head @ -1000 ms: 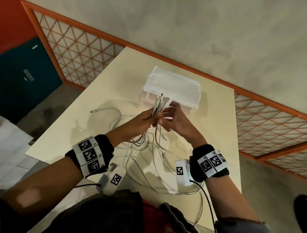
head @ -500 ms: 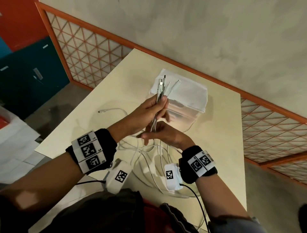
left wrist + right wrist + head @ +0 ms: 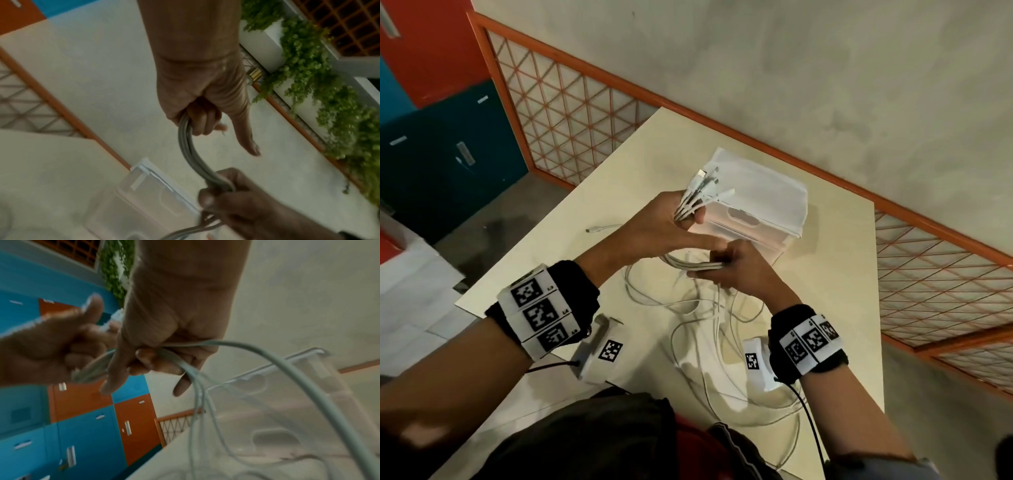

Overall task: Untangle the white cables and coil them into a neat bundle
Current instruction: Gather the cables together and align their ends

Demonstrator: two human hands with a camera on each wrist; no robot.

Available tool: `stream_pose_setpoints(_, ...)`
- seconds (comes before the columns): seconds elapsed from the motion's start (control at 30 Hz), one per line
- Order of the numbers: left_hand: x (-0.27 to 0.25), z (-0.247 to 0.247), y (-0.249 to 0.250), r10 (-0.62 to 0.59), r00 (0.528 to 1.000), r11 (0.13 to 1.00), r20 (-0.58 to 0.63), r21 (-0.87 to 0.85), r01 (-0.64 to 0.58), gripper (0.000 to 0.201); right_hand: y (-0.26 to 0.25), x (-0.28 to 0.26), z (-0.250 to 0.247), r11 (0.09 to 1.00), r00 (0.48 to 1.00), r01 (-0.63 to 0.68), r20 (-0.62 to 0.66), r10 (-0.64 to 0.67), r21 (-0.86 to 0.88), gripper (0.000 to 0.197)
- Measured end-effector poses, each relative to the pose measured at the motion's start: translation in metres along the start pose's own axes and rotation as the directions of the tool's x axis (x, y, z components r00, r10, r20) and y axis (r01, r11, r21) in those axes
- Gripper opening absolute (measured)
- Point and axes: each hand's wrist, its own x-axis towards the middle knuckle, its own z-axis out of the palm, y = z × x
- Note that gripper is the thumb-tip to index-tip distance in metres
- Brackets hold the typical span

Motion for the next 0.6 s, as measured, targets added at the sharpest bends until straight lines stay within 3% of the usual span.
stream_pose_setpoints(0.13, -0.001, -0.005, -0.006, -0.107, 0.989, 0.953, 0.098, 0.294, 0.074, 0.049, -0.011, 0.004, -0.005, 0.984, 0.986, 0.16, -0.029, -0.163, -0.075, 0.047)
stream_pose_setpoints(0.27, 0.003, -0.005, -0.015, -0.206, 0.973, 0.89, 0.103, 0.434, 0.143, 0.039, -0.014, 0.003, -0.014, 0.991, 0.99, 0.136, 0.044, -0.137, 0.017, 0.025)
stream_pose_setpoints(0.37, 0.004, -0.01, -0.017, -0.146, 0.985, 0.832, 0.095, 0.551, 0.07, 0.023, -0.008, -0.001, -0.021, 0.997, 0.998, 0.049, 0.041, -0.052, 0.066, 0.023)
stream_pose_setpoints(0.47, 0.005, -0.025, -0.019, -0.046, 0.998, 0.86, -0.049, 0.506, 0.065, 0.021, 0.012, -0.004, -0.033, 0.994, 0.999, -0.041, -0.027, 0.043, 0.101, 0.033)
stream_pose_setpoints(0.6, 0.006, -0.032, -0.018, 0.013, 0.983, 0.924, -0.182, 0.379, 0.058, 0.027, 0.041, -0.009, -0.037, 0.978, 0.994, -0.102, -0.009, 0.105, 0.18, 0.042)
